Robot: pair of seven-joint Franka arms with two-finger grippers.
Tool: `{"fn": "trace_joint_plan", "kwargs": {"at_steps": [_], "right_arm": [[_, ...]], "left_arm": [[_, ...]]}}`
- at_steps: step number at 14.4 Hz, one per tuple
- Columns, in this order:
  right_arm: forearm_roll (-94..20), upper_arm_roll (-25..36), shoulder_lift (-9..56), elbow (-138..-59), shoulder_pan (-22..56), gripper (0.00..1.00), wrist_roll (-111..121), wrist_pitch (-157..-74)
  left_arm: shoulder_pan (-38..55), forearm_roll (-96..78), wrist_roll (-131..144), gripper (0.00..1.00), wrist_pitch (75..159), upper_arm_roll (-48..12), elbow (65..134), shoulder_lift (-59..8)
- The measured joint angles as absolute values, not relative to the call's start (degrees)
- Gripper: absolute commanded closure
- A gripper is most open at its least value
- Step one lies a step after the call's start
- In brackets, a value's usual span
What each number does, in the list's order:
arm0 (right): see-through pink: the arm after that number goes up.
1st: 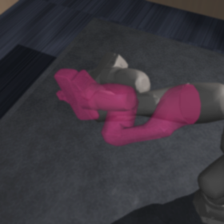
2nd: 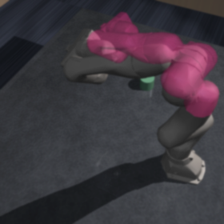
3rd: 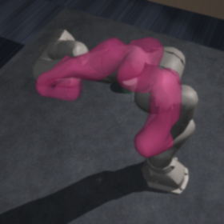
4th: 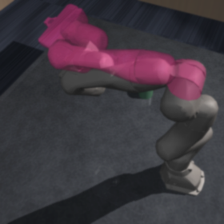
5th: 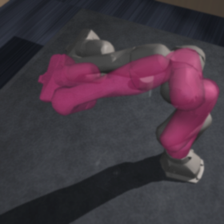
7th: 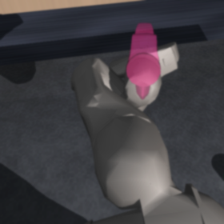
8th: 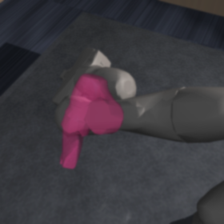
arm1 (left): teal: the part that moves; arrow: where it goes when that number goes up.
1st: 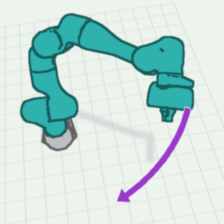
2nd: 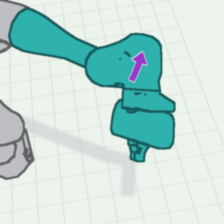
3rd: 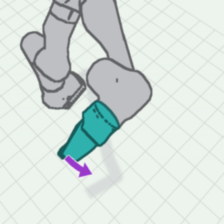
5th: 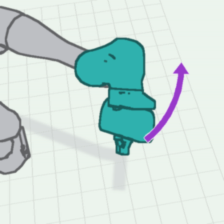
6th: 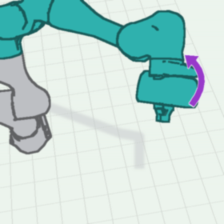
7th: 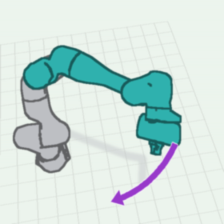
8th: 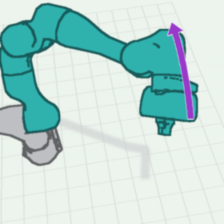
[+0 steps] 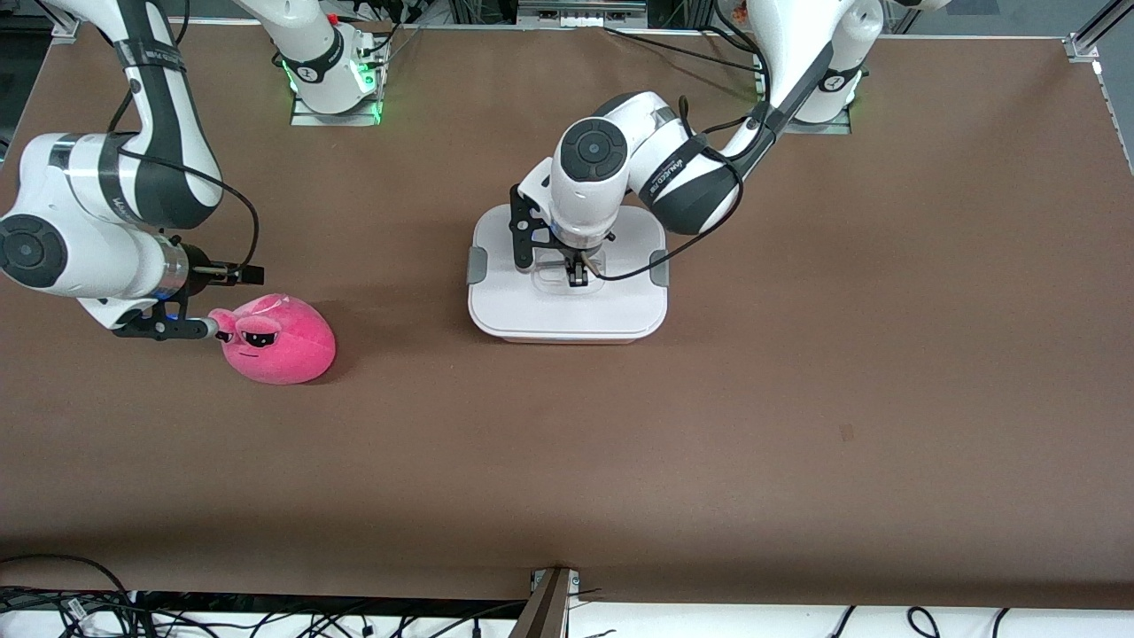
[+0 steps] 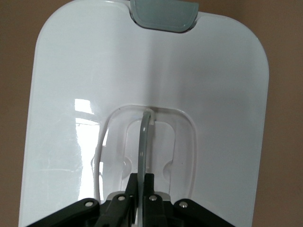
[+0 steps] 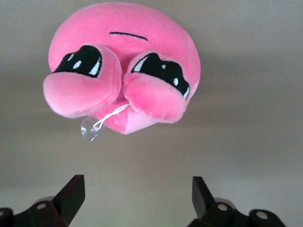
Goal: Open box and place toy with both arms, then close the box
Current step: 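Lift the lid off with the left gripper while the right gripper grasps the toy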
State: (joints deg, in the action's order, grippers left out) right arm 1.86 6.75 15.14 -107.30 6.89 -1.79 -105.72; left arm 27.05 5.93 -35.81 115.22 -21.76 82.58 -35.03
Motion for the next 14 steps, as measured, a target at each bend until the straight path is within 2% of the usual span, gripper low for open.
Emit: {"fn": "trace_joint_plan", "kwargs": {"at_steps": [6, 14], "right_arm": [[1.9, 6.2, 15.5, -113.0, 7.4, 0.00, -1.9, -117.8], [1.9, 6.1, 17.2, -113.5, 7.9, 0.00, -1.9, -127.6]], "left_arm": [[27.0, 5.9, -36.3, 1.00, 113.5, -22.6, 82.3, -34.7], [26.5, 5.9, -36.3, 1.00, 110.1, -23.0, 81.2, -31.4]]}}
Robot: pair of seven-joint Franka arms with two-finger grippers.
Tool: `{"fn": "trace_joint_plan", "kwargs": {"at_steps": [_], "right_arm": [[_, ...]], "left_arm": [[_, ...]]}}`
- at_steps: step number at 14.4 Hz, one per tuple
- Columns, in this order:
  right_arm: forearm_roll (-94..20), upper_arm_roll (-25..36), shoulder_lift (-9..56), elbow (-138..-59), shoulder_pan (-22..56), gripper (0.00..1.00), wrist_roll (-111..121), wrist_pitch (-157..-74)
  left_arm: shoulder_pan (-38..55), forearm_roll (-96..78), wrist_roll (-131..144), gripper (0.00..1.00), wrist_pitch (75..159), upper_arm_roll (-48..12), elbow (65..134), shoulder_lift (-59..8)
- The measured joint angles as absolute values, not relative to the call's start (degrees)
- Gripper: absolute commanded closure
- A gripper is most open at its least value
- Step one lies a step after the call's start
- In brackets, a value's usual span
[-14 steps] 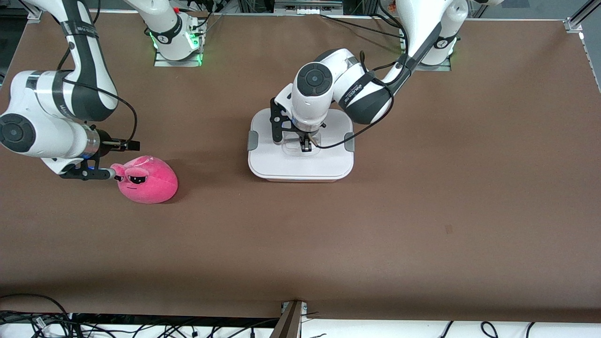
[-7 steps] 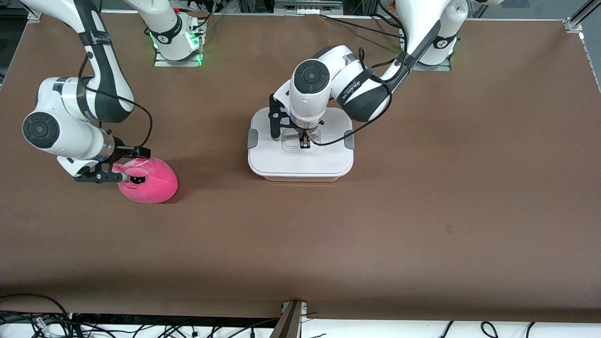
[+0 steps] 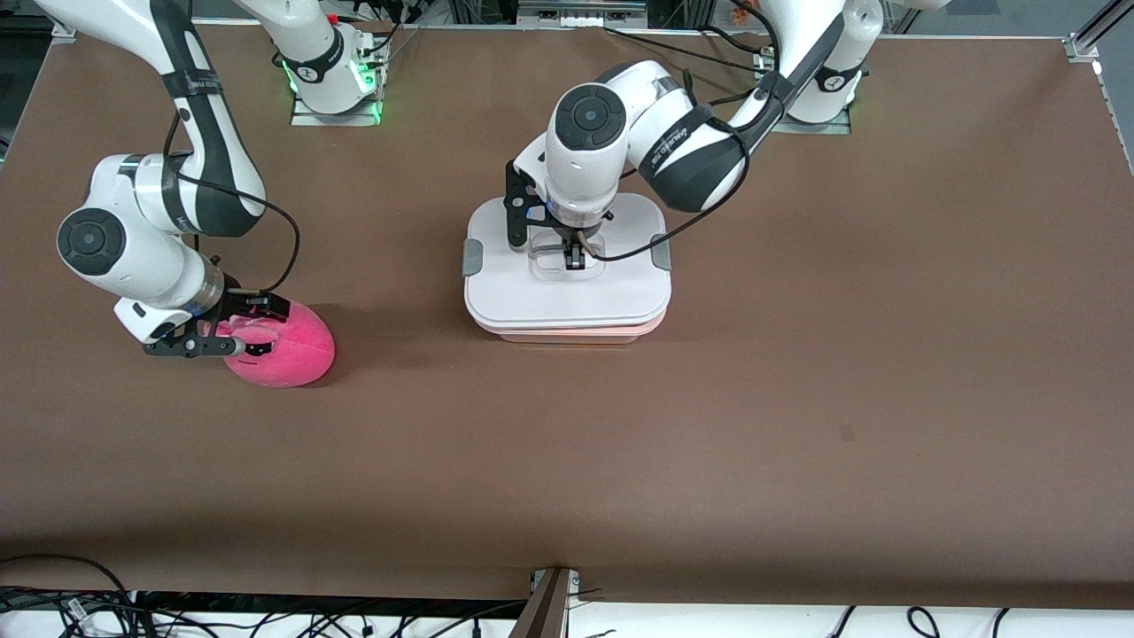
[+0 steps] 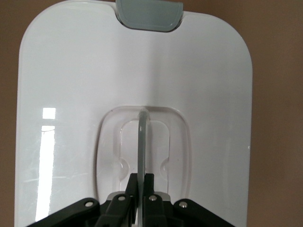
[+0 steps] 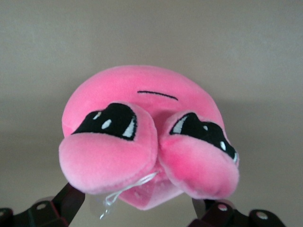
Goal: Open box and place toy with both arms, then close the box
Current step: 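Lift the lid off with the left gripper while the right gripper grasps the toy, then carry the pink toy into the pink box with the right gripper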
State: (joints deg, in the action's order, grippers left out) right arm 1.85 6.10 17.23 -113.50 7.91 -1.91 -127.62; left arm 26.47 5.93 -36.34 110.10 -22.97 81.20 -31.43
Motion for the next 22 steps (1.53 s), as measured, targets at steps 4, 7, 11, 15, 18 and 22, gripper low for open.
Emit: {"fn": "trace_joint_plan", "kwargs": {"at_steps": [4, 7, 11, 15, 18, 22], "right_arm": [[1.9, 6.1, 18.9, -113.5, 7.9, 0.72, -1.9, -132.3], [1.9, 6.1, 19.2, -113.5, 7.9, 1.00, -1.8, -133.1], [1.9, 6.1, 19.2, -113.2, 7.9, 1.00, -0.8, -134.3], [1.9, 6.1, 19.0, -111.8, 7.9, 1.00, 1.4, -134.0], [1.9, 4.1, 17.7, -106.9, 8.1, 1.00, 4.6, -124.8], [1.9, -4.2, 15.1, -96.2, 8.4, 1.00, 10.8, -106.6]], "left_arm": [[22.4, 5.9, -38.8, 1.00, 102.7, -23.0, 80.4, -27.5], [15.7, 5.9, -42.2, 1.00, 95.9, -22.9, 80.3, -24.5], [7.1, 5.5, -45.6, 1.00, 91.0, -22.9, 79.7, -23.5], [1.2, 7.0, -55.1, 1.00, 89.7, -22.4, 79.4, -23.5], [-5.9, 7.4, -67.2, 1.00, 89.5, -22.2, 79.2, -22.8], [-12.1, 9.5, -75.4, 1.00, 89.4, -22.1, 78.3, -21.8]]}}
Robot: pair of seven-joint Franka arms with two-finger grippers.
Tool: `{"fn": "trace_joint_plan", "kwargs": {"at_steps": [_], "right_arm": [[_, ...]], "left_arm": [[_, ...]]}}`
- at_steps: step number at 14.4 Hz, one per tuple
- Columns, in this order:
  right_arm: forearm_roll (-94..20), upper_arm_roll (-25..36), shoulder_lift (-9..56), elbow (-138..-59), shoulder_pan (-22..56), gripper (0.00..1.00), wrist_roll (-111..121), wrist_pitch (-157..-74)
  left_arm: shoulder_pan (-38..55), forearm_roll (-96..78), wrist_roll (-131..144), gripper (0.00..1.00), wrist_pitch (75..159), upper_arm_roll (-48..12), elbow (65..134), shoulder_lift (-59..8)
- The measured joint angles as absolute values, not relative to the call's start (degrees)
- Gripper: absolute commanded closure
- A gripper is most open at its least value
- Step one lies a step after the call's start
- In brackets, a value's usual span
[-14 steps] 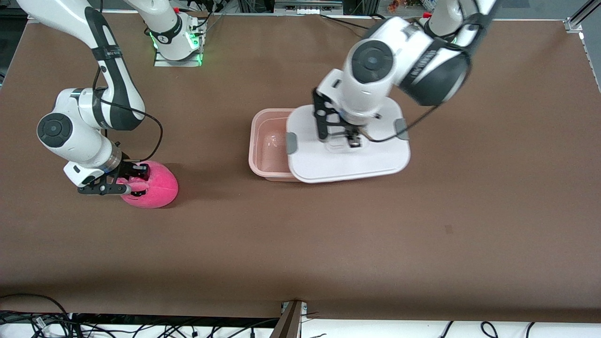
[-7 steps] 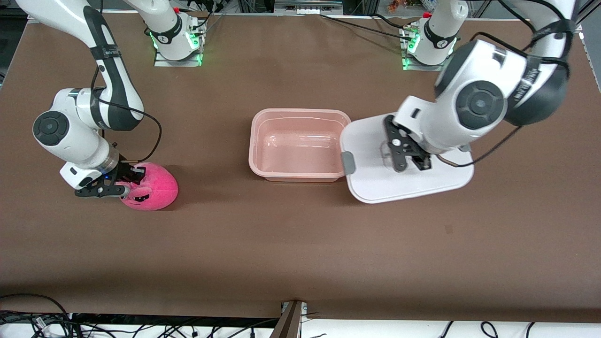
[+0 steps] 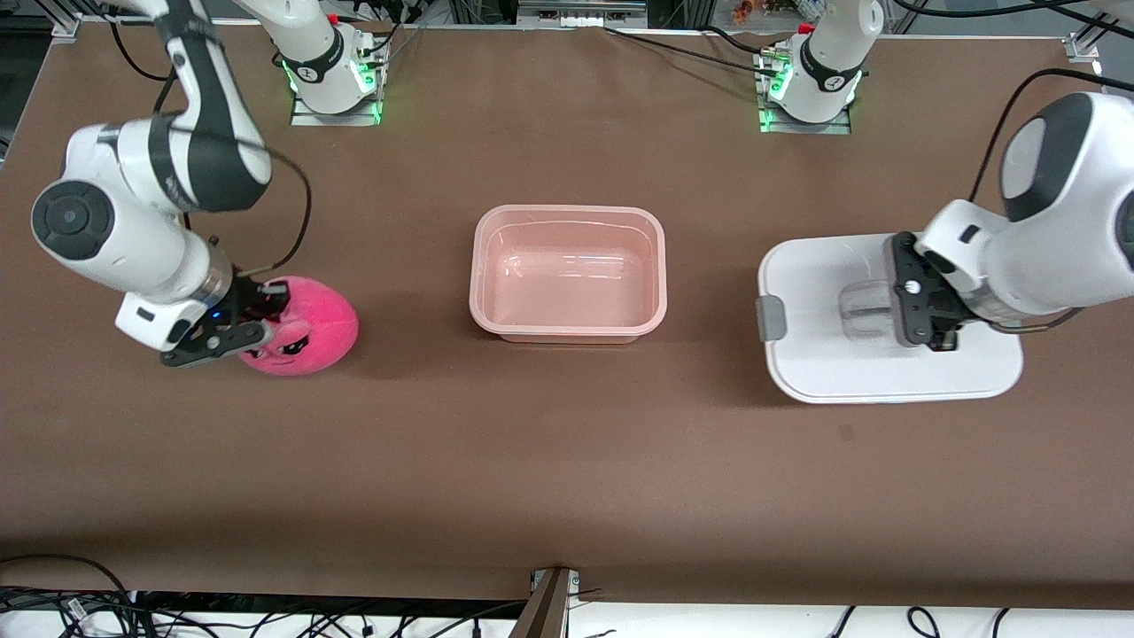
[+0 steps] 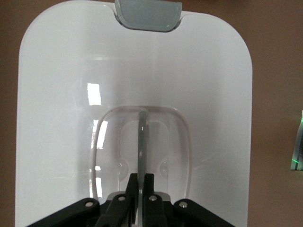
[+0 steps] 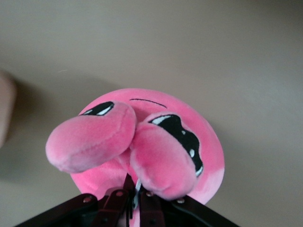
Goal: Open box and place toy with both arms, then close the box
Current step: 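Carry the pink toy into the pink box with the right gripper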
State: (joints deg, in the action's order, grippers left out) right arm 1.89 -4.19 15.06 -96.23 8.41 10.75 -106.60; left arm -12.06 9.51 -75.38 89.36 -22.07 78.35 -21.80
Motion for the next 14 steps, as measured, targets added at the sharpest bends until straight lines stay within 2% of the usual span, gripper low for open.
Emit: {"fn": "trace_joint_plan", "kwargs": {"at_steps": [4, 9, 14], "right_arm": [[2.9, -14.8, 14.4, -88.3, 8.8, 1.00, 12.2, -96.7], [10.2, -26.2, 14.7, -86.9, 9.5, 1.00, 13.9, -94.6], [17.1, -27.7, 16.7, -86.9, 15.9, 1.00, 14.6, -94.6]], "left_arm": [[-15.7, 10.2, -76.9, 1.00, 89.3, -22.0, 78.0, -22.0], [-18.5, 10.2, -77.9, 1.00, 89.3, -22.1, 78.0, -22.4], [-18.5, 10.1, -77.9, 1.00, 89.3, -22.7, 78.0, -22.4]]}}
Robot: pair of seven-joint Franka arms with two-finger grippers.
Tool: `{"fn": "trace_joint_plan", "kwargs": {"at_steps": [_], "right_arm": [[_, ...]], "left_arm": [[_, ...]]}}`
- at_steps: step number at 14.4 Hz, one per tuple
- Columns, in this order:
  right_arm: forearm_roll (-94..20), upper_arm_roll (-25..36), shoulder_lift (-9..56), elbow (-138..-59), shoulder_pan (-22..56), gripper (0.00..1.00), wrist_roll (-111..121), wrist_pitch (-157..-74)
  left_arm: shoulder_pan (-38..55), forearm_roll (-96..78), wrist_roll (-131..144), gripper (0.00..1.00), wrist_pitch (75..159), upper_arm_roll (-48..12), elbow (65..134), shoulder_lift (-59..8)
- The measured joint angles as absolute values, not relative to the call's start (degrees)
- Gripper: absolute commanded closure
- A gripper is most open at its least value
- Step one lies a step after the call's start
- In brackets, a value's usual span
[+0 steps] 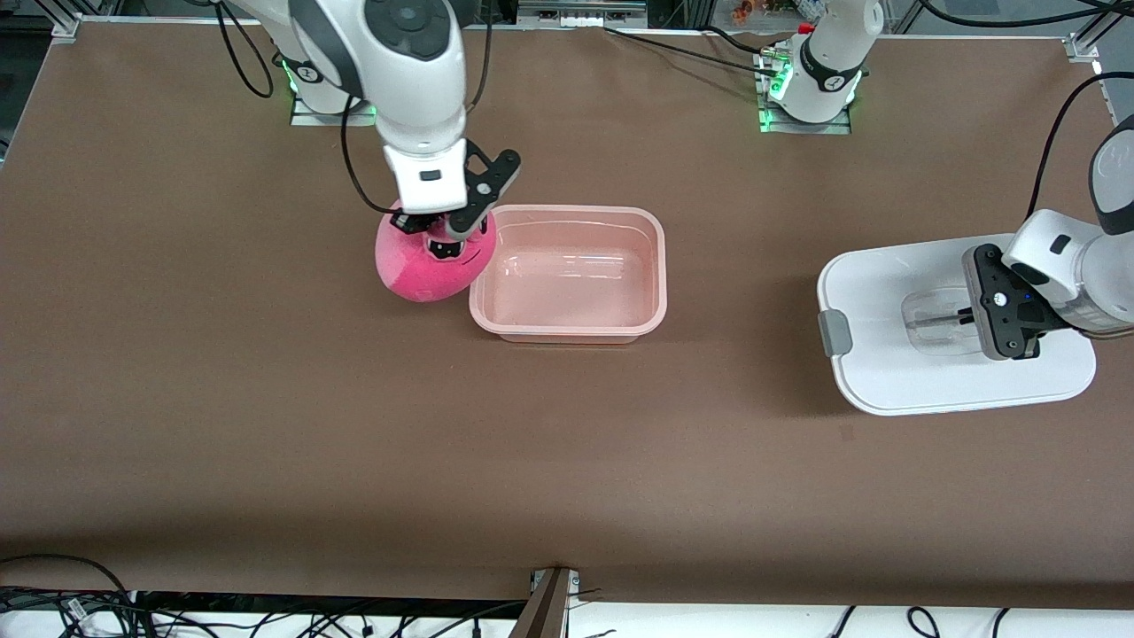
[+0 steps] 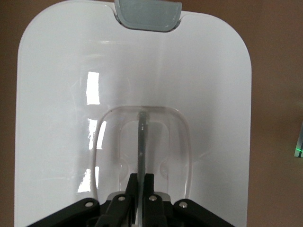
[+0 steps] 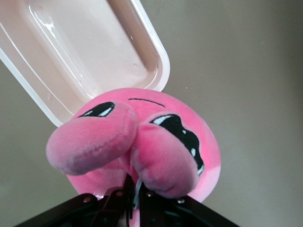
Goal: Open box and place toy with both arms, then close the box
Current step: 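Carry the pink toy into the pink box with the right gripper, then open the right gripper and withdraw it from the box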
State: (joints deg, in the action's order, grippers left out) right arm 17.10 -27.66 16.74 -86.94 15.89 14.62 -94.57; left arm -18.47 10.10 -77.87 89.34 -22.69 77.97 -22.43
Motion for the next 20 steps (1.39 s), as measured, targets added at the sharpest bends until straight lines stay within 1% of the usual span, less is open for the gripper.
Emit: {"fn": "trace_joint_plan", "kwargs": {"at_steps": [4, 7, 8, 9, 14, 17, 20], "right_arm": [[21.7, -27.7, 20.7, -87.0, 19.4, 1.00, 15.0, -94.9], [23.6, -27.6, 23.3, -86.8, 21.9, 1.00, 15.0, -96.7], [23.6, -27.6, 23.6, -86.6, 22.2, 0.21, 14.4, -97.1], [23.6, -27.6, 23.6, -86.5, 22.5, 0.00, 12.6, -97.5], [23.6, -27.7, 25.5, -86.3, 27.0, 0.00, -8.8, -106.2], [22.7, -27.7, 25.6, -83.0, 28.4, 0.00, -14.7, -106.0], [20.2, -26.5, 25.6, -78.4, 27.4, 0.00, -15.2, -104.0]], "left_arm": [[-18.5, 10.0, -77.9, 1.00, 89.3, -22.8, 78.0, -22.4], [-18.5, 10.0, -77.9, 1.00, 89.3, -22.8, 78.0, -22.4], [-18.5, 10.0, -77.9, 1.00, 89.3, -22.8, 78.0, -22.4], [-18.5, 10.0, -77.9, 1.00, 89.3, -22.8, 78.0, -22.4], [-18.4, 10.0, -77.9, 1.00, 89.3, -22.8, 78.0, -22.4], [-18.3, 10.0, -77.8, 1.00, 89.3, -23.0, 78.0, -22.4], [-18.2, 10.0, -77.8, 1.00, 89.3, -23.4, 77.9, -22.4]]}}
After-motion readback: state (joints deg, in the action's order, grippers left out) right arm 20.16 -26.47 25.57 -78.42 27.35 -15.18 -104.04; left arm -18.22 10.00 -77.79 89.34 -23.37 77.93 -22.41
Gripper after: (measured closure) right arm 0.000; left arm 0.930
